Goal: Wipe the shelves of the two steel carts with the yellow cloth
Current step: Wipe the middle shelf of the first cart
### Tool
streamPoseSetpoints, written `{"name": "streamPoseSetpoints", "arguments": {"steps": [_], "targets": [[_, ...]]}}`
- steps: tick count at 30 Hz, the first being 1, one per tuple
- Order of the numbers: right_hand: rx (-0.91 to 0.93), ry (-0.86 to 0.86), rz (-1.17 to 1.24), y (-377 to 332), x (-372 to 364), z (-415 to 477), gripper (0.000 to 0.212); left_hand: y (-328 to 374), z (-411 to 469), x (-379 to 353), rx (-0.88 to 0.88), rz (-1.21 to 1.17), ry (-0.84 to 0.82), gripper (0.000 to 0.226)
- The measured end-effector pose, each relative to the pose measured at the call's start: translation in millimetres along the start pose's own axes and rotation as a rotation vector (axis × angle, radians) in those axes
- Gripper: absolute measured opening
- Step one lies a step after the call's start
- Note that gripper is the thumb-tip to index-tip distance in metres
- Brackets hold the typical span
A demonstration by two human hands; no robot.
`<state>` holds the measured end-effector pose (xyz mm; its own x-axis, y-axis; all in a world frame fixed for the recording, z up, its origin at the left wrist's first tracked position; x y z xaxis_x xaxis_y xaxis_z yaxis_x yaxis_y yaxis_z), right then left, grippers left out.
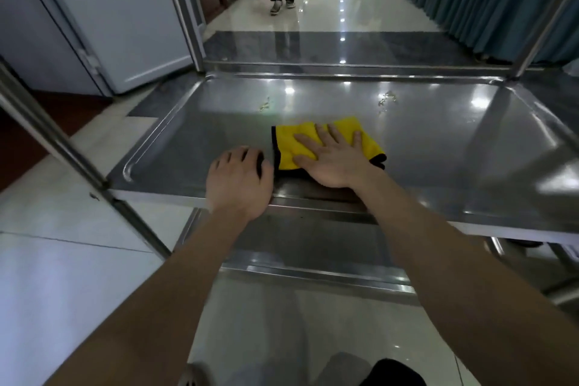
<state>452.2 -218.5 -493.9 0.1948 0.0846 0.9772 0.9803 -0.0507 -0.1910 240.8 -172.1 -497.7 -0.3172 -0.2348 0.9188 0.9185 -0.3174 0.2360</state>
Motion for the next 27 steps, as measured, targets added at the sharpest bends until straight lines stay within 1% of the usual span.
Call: {"name": "streamPoseSetpoints", "arguments": {"steps": [3,6,8,10,12,14,16,18,22,25,27], "targets": [[0.096,0.048,0.034,-29,-16,-49,0.069,-1,-1,2,0.015,-0.007,-0.018,0.047],[0.127,0.137,0.005,-55,-26,-86,0.070,2,-4,9,0.048,-0.039,-0.022,0.037],[0.133,0.159,-0.026,-61,-24,-94,0.070,4,-10,14,0.091,-0.065,-0.095,0.042],[0.155,0.165,-0.052,-61,-21,-94,0.074,-3,-19,19,0.103,-0.091,-0.111,0.046],[0.178,0.157,-0.073,-56,-21,-92,0.081,-16,-35,28,0.072,-0.178,-0.080,0.042],[0.187,0.139,-0.087,-52,-23,-90,0.088,-38,-56,35,0.002,-0.188,-0.029,0.037],[0.185,0.128,-0.100,-50,-23,-88,0.091,-60,-70,42,-0.030,-0.175,-0.073,0.036],[0.178,0.131,-0.107,-52,-21,-88,0.088,-78,-78,52,-0.048,-0.175,-0.128,0.040],[0.138,0.174,-0.125,-63,-20,-93,0.075,-119,-89,63,-0.107,-0.190,-0.160,0.045],[0.143,0.325,-0.107,-100,-28,-104,0.057,-166,-96,59,-0.067,-0.219,-0.203,0.047],[0.183,0.468,-0.059,-137,-36,-106,0.057,-196,-102,54,-0.011,-0.238,-0.249,0.047]]}}
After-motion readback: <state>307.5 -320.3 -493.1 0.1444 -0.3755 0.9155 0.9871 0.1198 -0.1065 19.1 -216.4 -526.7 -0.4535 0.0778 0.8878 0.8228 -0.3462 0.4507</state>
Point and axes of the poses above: each hand's wrist, its own z-axis towards the middle knuckle, its own x-axis out of the back of the hand, y = z × x, the point moved 2 cm from there along z, towards the middle knuckle, and after that the axes turned 15 degrees about x, right-handed, at the moved point
